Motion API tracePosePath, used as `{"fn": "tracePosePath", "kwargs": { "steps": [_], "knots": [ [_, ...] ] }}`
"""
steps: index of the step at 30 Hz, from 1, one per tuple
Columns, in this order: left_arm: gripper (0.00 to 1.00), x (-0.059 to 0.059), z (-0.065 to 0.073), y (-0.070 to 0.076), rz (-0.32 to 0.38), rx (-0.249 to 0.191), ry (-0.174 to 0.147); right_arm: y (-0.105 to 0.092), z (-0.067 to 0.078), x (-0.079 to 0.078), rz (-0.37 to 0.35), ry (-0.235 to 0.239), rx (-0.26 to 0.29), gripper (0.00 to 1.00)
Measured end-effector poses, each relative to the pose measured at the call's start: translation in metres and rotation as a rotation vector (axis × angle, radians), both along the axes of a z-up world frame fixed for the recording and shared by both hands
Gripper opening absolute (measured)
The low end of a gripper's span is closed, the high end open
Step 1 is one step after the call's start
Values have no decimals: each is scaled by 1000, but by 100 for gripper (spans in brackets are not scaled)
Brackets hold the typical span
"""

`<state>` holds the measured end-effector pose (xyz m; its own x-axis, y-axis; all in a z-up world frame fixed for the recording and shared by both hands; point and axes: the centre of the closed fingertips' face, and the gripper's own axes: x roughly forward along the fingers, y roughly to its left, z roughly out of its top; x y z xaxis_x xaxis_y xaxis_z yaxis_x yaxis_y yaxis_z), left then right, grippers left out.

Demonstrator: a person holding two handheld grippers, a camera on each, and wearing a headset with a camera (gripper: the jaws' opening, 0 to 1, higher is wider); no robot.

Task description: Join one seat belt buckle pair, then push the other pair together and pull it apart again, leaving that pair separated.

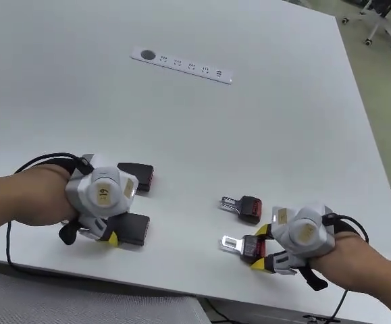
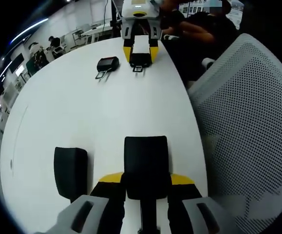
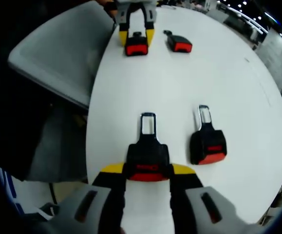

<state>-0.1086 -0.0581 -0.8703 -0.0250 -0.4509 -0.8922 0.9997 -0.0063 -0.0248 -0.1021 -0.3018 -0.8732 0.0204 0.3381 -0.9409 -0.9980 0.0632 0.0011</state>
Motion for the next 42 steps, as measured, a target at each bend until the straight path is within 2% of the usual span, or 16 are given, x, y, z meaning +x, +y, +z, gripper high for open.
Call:
{"fn": "tracePosePath", "kwargs": {
  "steps": [15,25,37,42],
  "knots": [
    [33,0,-1,0,-5,6,-4,5,-1,-2,25,-2,-20,34],
    [33,0,-2,0,-5,12,-4,45,0,-2,3,-14,24,34],
    [33,0,-2,1,-1,16,-3,102,0,-4,17,-23,70,33],
    [33,0,-1,1,4,13,-2,118,1,-4,22,-22,81,33]
  ]
}}
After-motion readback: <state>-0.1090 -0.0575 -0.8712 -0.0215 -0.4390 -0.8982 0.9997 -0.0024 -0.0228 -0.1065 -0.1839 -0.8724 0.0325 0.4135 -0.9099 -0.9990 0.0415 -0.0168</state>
